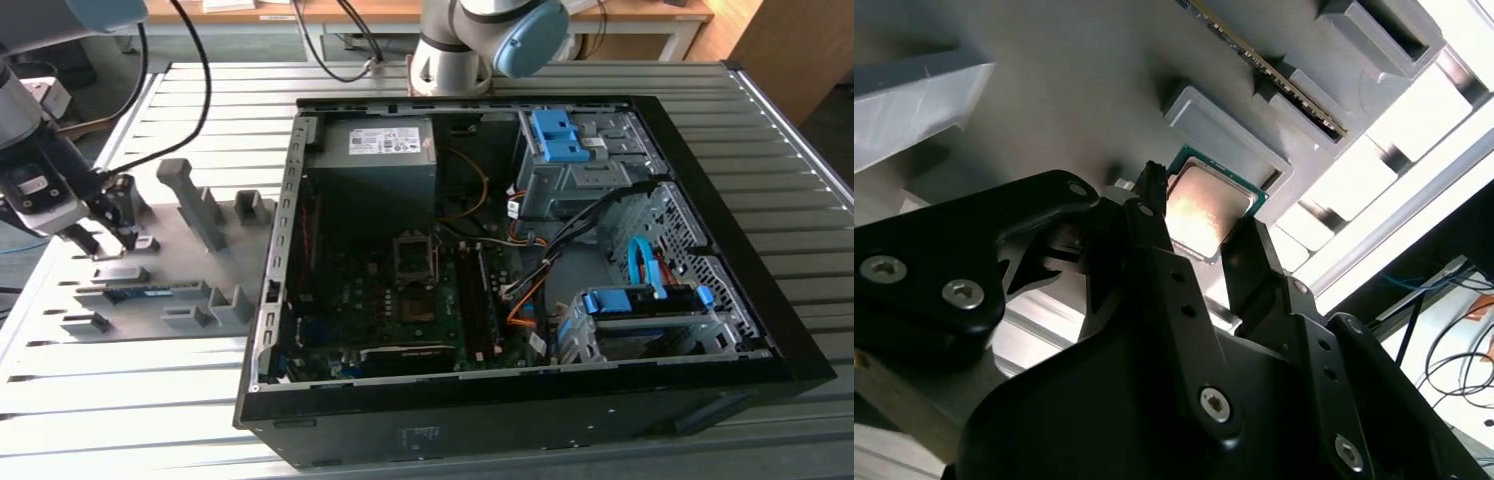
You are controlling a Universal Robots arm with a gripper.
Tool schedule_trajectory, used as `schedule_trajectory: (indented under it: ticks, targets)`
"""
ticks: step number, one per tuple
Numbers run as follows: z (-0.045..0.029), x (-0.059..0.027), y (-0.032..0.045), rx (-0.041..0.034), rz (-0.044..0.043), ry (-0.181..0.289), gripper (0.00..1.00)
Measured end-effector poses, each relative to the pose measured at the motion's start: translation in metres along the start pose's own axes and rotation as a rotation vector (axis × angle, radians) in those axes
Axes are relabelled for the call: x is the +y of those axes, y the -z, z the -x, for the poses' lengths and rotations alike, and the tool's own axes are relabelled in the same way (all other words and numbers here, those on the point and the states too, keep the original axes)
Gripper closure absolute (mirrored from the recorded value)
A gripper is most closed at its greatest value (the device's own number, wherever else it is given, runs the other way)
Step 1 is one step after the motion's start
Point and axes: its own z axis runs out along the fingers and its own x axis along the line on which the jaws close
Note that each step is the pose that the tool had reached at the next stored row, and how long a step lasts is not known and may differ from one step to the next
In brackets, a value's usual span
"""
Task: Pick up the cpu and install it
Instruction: 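Pick up the cpu and move it towards the insertion slot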
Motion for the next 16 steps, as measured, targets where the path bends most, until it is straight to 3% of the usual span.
schedule_trajectory:
  ticks: [16]
  targets:
    - [0.0005,0.0001,0.0201,0.0000,0.0001,0.000,0.53]
